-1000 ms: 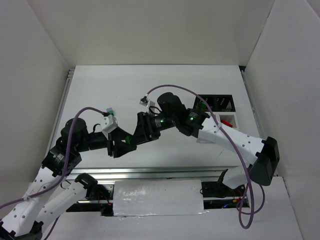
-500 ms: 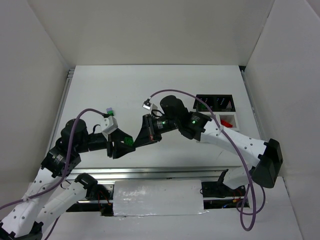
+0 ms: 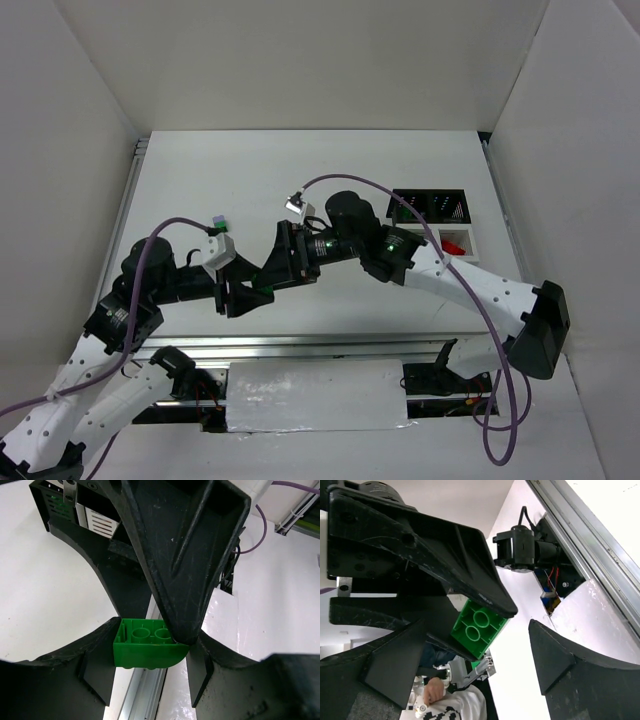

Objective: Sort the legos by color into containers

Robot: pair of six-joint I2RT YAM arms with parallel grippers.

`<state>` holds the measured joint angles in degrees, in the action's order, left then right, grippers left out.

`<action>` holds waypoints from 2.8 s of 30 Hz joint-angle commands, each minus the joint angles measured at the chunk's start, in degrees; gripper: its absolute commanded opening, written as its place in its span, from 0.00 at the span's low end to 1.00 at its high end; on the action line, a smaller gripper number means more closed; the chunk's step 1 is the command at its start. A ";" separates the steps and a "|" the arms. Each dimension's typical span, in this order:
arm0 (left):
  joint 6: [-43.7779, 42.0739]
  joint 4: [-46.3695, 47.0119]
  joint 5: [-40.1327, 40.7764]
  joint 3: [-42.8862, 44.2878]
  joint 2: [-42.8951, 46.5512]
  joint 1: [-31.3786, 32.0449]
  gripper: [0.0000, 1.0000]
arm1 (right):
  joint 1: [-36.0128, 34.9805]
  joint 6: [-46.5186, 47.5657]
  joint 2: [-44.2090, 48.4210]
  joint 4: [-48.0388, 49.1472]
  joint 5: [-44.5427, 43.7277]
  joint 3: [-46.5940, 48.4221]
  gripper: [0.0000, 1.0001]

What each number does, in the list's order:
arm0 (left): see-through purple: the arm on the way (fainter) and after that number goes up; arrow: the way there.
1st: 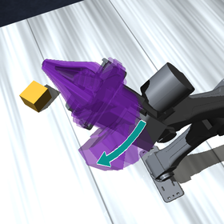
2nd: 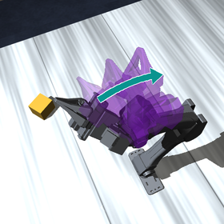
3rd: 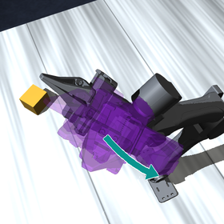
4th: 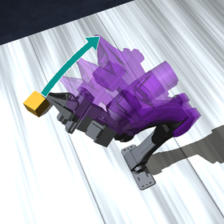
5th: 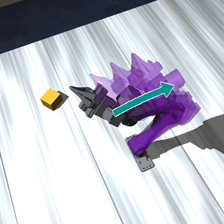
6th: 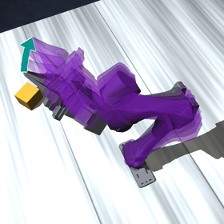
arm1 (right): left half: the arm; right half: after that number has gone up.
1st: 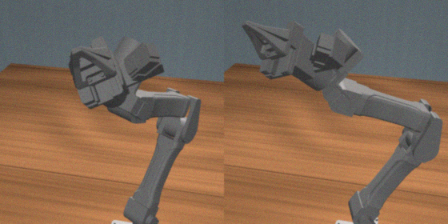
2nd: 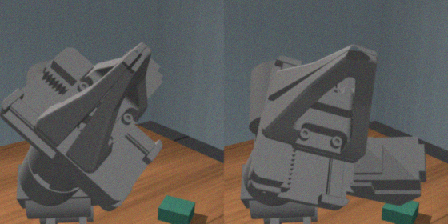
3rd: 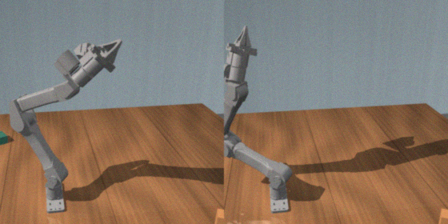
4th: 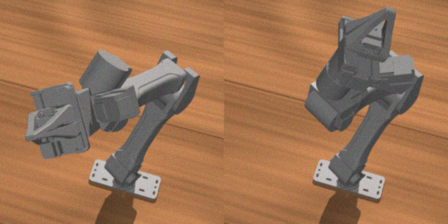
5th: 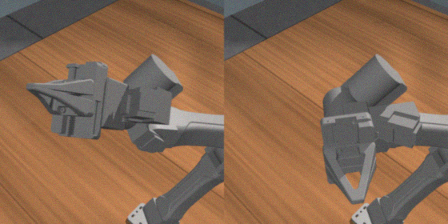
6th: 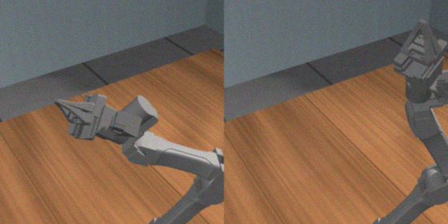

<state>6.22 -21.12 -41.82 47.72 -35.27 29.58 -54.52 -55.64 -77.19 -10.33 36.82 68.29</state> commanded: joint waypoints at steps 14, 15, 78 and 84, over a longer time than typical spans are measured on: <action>-1.38 3.46 0.87 -0.18 -0.42 -0.23 0.05 | -5.77 6.15 -5.77 -14.01 -6.05 16.26 0.83; -1.38 3.55 0.87 -0.35 -0.24 -0.23 0.05 | -5.86 5.89 -6.04 -14.11 -6.40 15.39 0.81; 3.36 0.74 41.46 1.50 -5.16 -2.60 1.00 | 21.55 20.65 0.90 -22.34 -52.58 6.23 0.00; 6.43 -3.92 55.58 1.14 -6.74 -2.60 0.99 | 34.99 23.55 -4.72 -27.02 -65.72 9.84 0.00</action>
<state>9.61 -23.68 3.73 49.01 -41.36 27.18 -23.53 -35.90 -79.46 -33.08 -16.84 74.74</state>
